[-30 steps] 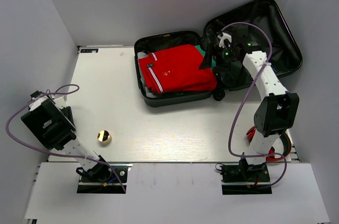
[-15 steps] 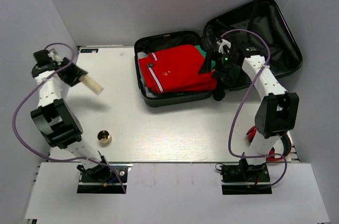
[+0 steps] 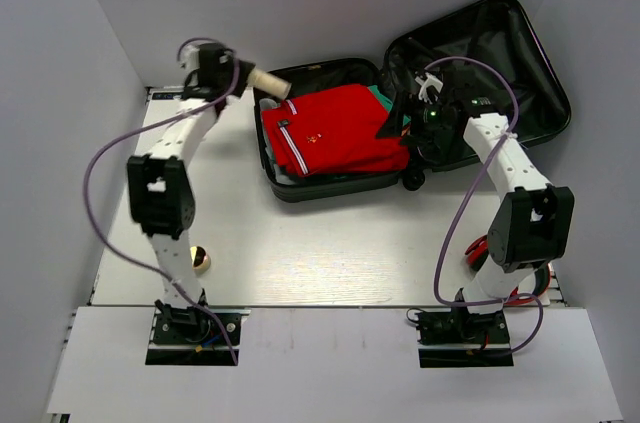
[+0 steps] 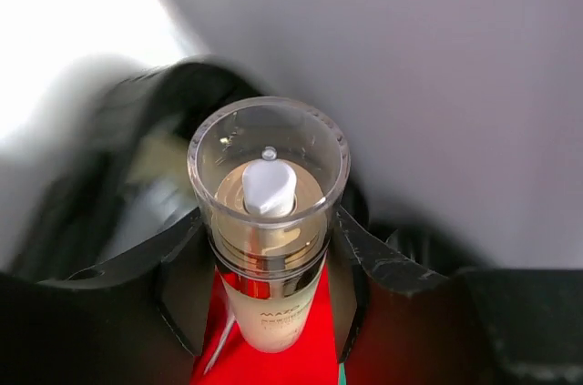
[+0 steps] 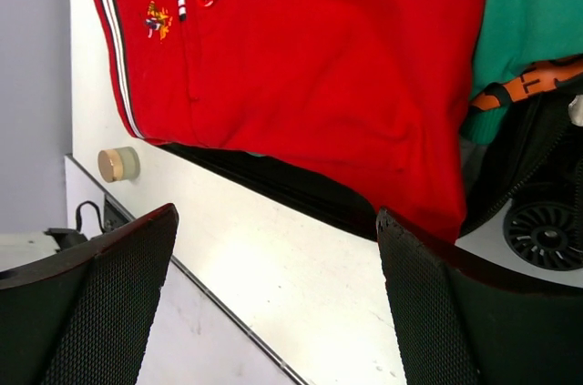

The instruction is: Pack the luggage

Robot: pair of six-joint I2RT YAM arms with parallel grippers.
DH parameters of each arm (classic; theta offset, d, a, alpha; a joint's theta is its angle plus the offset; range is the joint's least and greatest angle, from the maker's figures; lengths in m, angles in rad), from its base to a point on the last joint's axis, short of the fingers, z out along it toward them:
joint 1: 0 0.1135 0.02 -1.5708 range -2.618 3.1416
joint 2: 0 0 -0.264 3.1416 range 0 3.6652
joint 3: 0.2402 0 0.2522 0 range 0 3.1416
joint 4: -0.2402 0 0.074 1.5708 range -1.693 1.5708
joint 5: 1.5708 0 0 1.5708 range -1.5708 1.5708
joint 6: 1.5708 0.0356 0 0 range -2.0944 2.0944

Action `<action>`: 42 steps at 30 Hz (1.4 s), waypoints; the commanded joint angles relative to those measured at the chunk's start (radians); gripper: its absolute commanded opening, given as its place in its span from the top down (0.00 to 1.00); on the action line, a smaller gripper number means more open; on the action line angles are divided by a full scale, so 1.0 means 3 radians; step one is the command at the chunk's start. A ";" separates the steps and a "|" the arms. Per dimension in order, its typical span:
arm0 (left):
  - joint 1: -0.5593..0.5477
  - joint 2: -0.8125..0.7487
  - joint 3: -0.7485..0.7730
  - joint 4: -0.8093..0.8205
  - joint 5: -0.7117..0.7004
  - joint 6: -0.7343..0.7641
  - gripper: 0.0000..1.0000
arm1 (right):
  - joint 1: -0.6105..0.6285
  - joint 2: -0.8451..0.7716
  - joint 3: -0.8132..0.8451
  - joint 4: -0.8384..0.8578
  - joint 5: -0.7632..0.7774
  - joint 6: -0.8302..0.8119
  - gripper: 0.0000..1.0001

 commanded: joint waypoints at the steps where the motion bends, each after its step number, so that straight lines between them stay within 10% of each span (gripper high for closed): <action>1: -0.0426 0.0488 0.0536 0.0435 -0.1313 -0.0250 1.00 | -0.0016 -0.0148 -0.0086 0.0259 -0.0141 0.0141 0.10; 6: -0.0652 0.1618 0.1866 0.0798 -0.1335 0.0120 1.00 | -0.0021 -0.0179 -0.0158 0.0317 -0.0086 0.0146 0.10; 8: -0.0637 0.1600 0.1602 0.1162 -0.1167 -0.0009 0.62 | -0.0021 -0.0169 -0.0137 0.0231 -0.0044 0.0116 0.10; 10: -0.0652 0.1407 0.1045 0.1471 -0.1033 0.0336 0.00 | -0.0026 -0.0174 -0.0132 0.0204 -0.0024 0.0090 0.10; 18: -0.0673 0.0343 0.0267 0.1463 -0.0048 0.1733 0.00 | -0.0021 -0.0179 -0.0203 0.0250 -0.0218 0.0105 0.10; 27: -0.0366 -0.1272 -0.0322 -0.1206 -0.0198 0.2716 0.00 | 0.0005 -0.0261 -0.0245 -0.0066 0.0221 -0.0314 0.10; 35: 0.0069 -0.2187 -0.1105 -0.3954 -0.1216 0.2085 0.00 | 0.0005 -0.0317 -0.0387 -0.0272 0.0636 -0.0488 0.10; 42: 0.0503 -0.2996 -0.2396 -0.3891 -0.1054 0.1735 0.00 | 0.0015 -0.0317 -0.0454 -0.0226 0.0488 -0.0386 0.10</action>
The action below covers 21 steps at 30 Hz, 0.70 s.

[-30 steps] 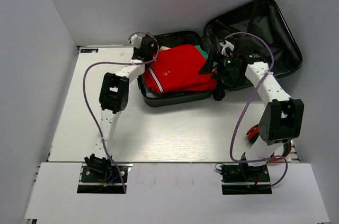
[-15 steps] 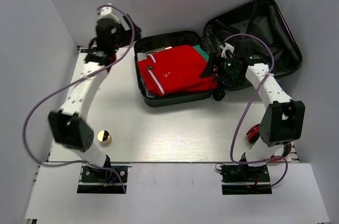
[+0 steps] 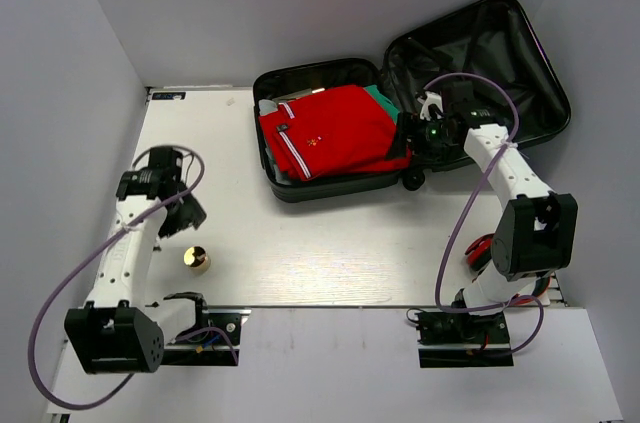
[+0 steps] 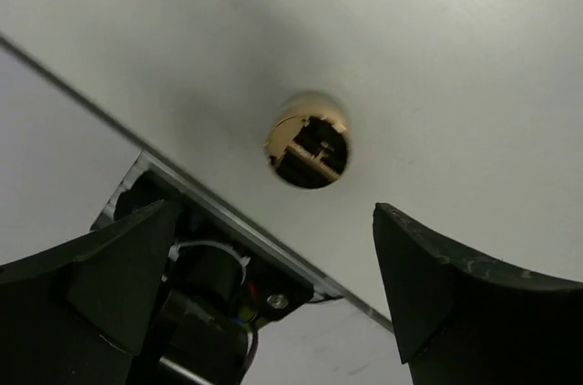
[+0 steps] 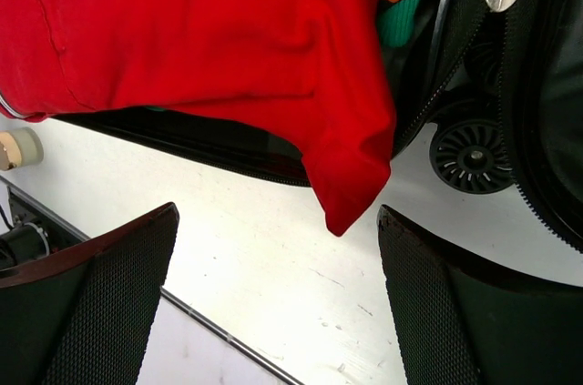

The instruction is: Pack the luggage

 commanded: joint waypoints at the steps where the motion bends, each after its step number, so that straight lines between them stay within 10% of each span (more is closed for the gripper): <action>1: 0.0167 -0.0246 -0.0270 -0.0417 0.0050 -0.0200 0.00 | 0.0020 -0.0118 -0.0045 0.0016 -0.0078 0.0022 0.10; 11: 0.0167 0.0003 -0.1062 0.0533 0.0787 -0.0098 0.00 | 0.0020 -0.0179 -0.0116 0.0093 -0.0165 0.0023 0.10; 21: 0.0167 0.0443 -0.1237 0.1107 0.0383 -0.0098 0.00 | 0.0020 -0.0215 -0.0147 0.0119 -0.0227 -0.0013 0.10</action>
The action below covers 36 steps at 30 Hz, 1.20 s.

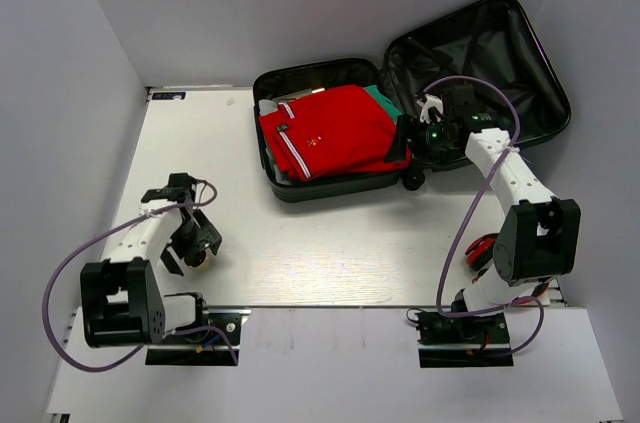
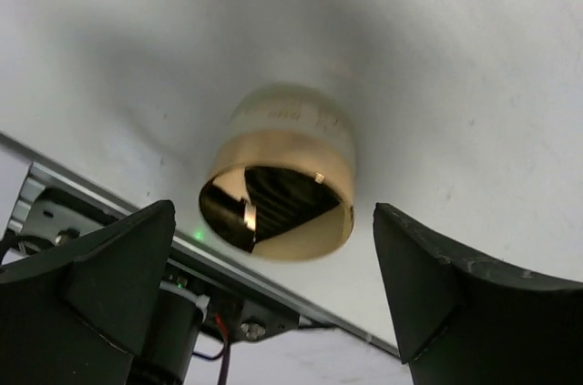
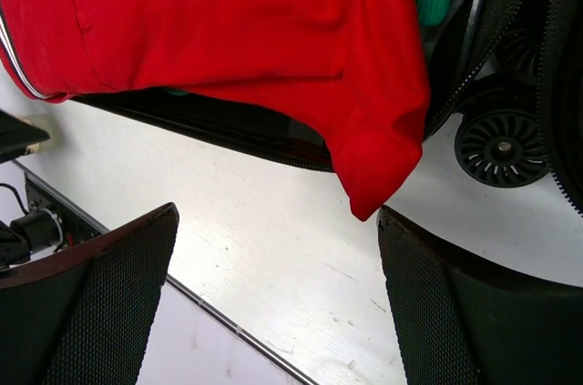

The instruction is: Pack the luggage

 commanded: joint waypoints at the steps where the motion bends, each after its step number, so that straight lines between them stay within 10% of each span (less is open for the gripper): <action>1: -0.0004 0.0157 -0.0019 0.0400 -0.0118 0.0060 0.00 | 0.0011 -0.0102 -0.0014 0.0070 -0.0074 -0.0039 0.10; 3: 0.0001 0.0396 0.0078 0.0380 -0.0138 0.0085 0.02 | 0.0011 -0.0127 0.0002 0.0014 -0.0038 -0.0044 0.10; 13: -0.0132 0.0349 0.0344 0.0241 0.0219 0.0224 0.90 | 0.0001 -0.0240 0.0012 0.0014 0.0043 -0.0115 0.10; 22: -0.0325 0.0397 0.1667 0.0906 0.0899 0.0392 0.92 | -0.0009 -0.0296 0.0048 -0.0001 0.0136 -0.0090 0.10; 31: -0.0821 0.2803 0.4840 0.1458 0.1017 0.0474 0.93 | -0.0025 -0.0715 -0.0161 0.0238 0.1070 0.0181 0.10; 36: -0.1011 0.3577 0.4922 0.2817 0.0859 0.0495 0.88 | -0.0060 -0.0766 -0.0142 0.0071 0.1703 0.0416 0.10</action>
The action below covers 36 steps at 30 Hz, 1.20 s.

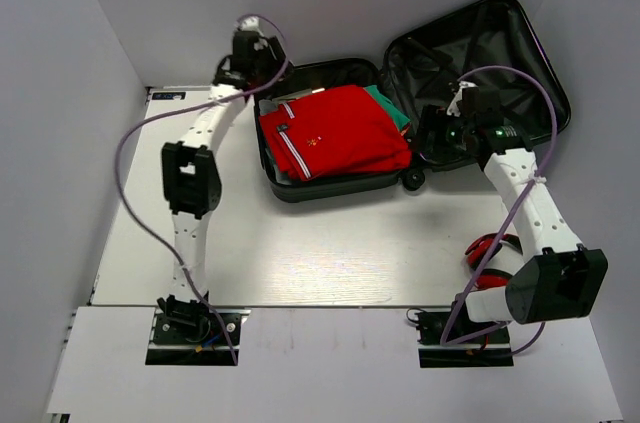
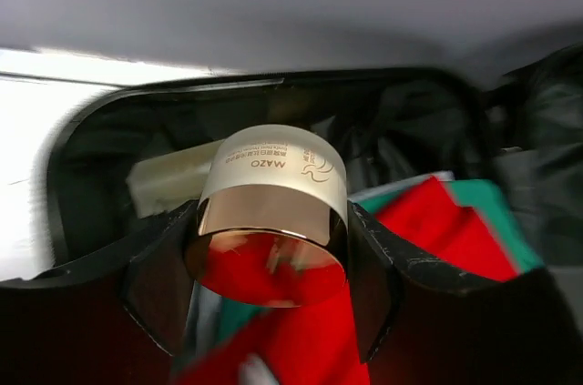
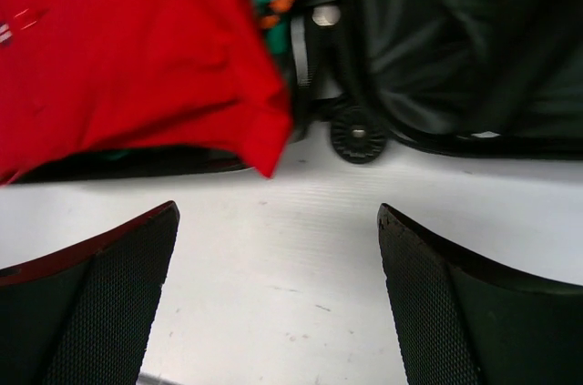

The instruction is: Pack the luggage

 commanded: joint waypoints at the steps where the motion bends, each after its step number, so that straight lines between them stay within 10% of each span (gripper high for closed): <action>1: -0.0120 0.0294 -0.0108 0.0922 -0.0035 0.0061 0.83 | -0.0035 0.0000 0.0017 -0.0057 0.0608 0.0222 0.10; 5: -0.0288 0.0799 0.0197 0.1236 -0.0224 0.0306 0.59 | -0.0081 -0.0020 -0.0013 -0.0149 0.0802 0.0263 0.10; 8: -0.0319 0.0684 0.0042 0.1398 -0.0168 0.0281 0.00 | -0.0091 -0.0056 -0.0023 -0.0307 0.1114 0.0309 0.10; 22: -0.0253 -0.0533 -0.0221 0.0211 -0.0020 0.0562 0.00 | -0.0694 -0.0225 -0.0738 -0.1514 0.1974 0.1076 0.10; 36: -0.0120 -0.2455 -0.2286 -0.1142 -0.0429 0.0798 0.00 | -0.0981 0.0251 -0.1342 -0.1039 0.1503 0.1434 0.10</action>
